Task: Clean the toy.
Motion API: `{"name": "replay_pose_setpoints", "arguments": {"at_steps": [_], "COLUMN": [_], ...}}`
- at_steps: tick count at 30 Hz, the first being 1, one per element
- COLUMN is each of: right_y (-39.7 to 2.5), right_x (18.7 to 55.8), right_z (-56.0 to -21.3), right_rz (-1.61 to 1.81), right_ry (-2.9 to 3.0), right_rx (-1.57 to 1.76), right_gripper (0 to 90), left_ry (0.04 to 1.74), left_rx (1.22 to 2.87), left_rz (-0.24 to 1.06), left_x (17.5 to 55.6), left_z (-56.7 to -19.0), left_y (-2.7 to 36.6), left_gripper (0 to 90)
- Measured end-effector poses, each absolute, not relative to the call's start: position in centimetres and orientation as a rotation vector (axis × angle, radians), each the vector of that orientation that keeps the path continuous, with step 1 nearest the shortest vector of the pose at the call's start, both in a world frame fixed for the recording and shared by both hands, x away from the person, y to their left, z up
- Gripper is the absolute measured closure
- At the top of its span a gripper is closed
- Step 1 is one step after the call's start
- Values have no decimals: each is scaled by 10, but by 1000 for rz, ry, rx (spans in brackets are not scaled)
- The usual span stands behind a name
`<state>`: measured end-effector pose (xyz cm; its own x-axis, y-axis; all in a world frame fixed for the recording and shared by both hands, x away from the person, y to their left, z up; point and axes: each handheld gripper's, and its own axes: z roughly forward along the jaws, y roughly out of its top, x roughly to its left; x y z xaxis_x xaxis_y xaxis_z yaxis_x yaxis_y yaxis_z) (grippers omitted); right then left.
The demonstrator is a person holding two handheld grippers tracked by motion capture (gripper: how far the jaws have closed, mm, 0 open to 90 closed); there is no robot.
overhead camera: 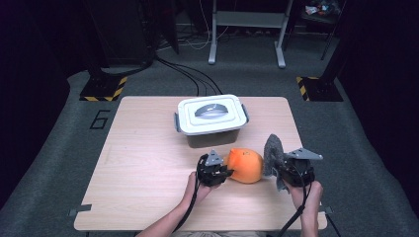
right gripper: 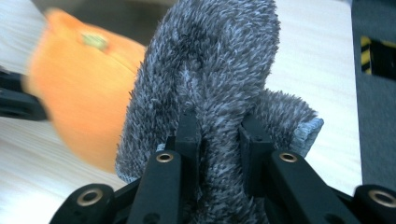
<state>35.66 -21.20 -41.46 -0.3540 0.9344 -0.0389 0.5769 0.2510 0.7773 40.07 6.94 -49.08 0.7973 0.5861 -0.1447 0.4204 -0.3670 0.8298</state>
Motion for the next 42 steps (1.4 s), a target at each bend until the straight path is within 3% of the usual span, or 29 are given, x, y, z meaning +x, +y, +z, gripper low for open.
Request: {"name": "replay_pose_setpoints", "arguments": {"at_steps": [8,21,25,29,34,39,42], "right_y": [-187,-161,-161,-163,-164,-166,-166], "right_x": [349,375,377,380,384,386,387], "right_z": [-397,-421,-421,-421,-421,-421,-422], "right_rz": [1011,950,933,930,924,924,922], "right_ry": [2084,2180,2177,2167,2167,2166,2163], "right_rx": [1255,1251,1251,1268,1269,1279,1284], "right_gripper": [725,727,727,727,727,727,727], "left_ry": [745,742,736,697,684,660,643], "left_rx": [2013,2015,2001,2037,2059,2079,2093], "left_rz": [217,216,217,273,301,315,320], "left_x": [401,403,403,400,400,401,401], "left_z": [-491,-490,-489,-488,-490,-492,-494], "left_y": [70,70,70,71,71,67,64], "left_gripper": [751,719,644,485,354,240,235]}}
